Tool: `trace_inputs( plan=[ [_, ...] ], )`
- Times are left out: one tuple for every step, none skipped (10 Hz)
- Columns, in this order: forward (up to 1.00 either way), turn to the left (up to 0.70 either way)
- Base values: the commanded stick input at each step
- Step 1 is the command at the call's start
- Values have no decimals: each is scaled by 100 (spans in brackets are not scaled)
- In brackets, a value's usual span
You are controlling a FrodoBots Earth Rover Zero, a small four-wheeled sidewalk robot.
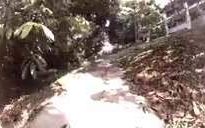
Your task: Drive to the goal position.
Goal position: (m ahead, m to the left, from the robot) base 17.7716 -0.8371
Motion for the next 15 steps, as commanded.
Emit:
trace_inputs(
  plan=[
    [70,0],
    [70,0],
    [70,0],
    [70,0],
    [70,0],
    [70,0],
    [70,0],
    [70,0],
    [70,0],
    [70,0],
    [70,-6],
    [70,-27],
    [70,-27],
    [70,-27],
    [70,-21]
  ],
)
